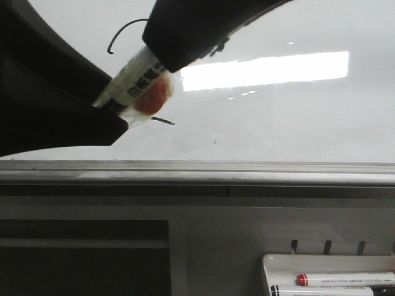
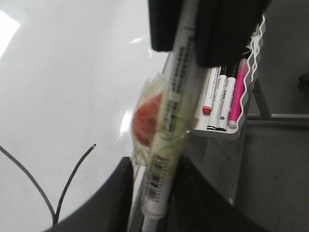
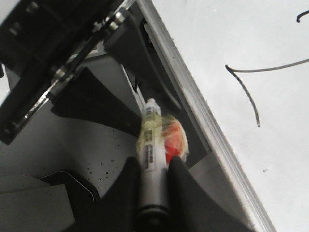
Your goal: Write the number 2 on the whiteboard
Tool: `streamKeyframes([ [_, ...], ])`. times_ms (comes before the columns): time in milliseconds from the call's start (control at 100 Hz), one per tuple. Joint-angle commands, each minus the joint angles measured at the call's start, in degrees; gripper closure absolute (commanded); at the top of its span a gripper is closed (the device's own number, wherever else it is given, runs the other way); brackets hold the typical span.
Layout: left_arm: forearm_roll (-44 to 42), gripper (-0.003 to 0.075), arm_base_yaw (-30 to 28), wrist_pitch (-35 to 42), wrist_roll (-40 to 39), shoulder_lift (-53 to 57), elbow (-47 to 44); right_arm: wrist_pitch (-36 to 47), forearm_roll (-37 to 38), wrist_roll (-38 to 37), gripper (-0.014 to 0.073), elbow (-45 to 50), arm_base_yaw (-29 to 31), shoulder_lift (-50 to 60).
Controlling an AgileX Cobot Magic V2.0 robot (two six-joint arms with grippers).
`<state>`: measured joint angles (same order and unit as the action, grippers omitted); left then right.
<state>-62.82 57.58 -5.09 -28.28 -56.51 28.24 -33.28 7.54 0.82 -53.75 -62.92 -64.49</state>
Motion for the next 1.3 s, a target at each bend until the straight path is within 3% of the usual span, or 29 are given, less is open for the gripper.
streamKeyframes([
  [0,0.4,0.071,0.2,2.3,-0.9,0.5,2.0,3.7,0.5,0.1,0.0664,-2.1,0.0,0.9],
  [20,0.4,0.0744,0.2,2.5,-0.9,0.5,2.0,3.8,0.4,0.1,0.0664,-2.1,0.0,0.9],
  [300,0.4,0.0741,0.2,2.5,-0.9,0.5,2.0,6.3,0.2,0.1,0.0633,-2.1,0.0,0.9],
  [370,1.0,0.0741,0.2,2.5,-0.9,0.5,2.0,6.7,0.2,0.1,0.0496,-2.1,0.0,0.9],
  [490,7.7,0.0741,0.2,1.4,-0.9,0.5,2.2,9.0,1.7,0.1,0.0064,-2.1,0.2,0.9],
  [560,11.6,0.0741,0.1,-0.6,-1.1,0.5,2.7,10.3,3.7,0.0,-0.007,-2.3,1.1,0.9],
  [620,13.4,0.0741,-1.0,-1.8,-3.7,0.5,3.1,10.3,4.0,0.0,-0.0055,-3.2,2.3,1.1],
  [750,14.0,0.0741,-7.8,-2.9,-18.7,0.5,3.7,10.6,4.1,0.0,-0.0003,-5.6,4.6,2.6],
  [910,14.0,0.0741,-20.5,5.1,-29.7,0.4,3.7,11.8,4.4,0.0,0.0018,-6.1,7.1,5.5],
  [1020,14.6,0.0741,-29.1,14.7,-32.2,-1.3,3.7,11.8,4.3,0.0,0.0018,-6.1,7.9,6.7],
  [1100,16.7,0.0741,-33.4,16.9,-32.3,-3.7,3.7,11.9,4.3,0.0,0.0018,-6.1,7.9,6.9],
  [1290,20.3,0.0741,-35.6,17.0,-32.3,-7.9,3.7,11.9,3.9,0.0,0.0018,-6.1,7.9,6.9],
])
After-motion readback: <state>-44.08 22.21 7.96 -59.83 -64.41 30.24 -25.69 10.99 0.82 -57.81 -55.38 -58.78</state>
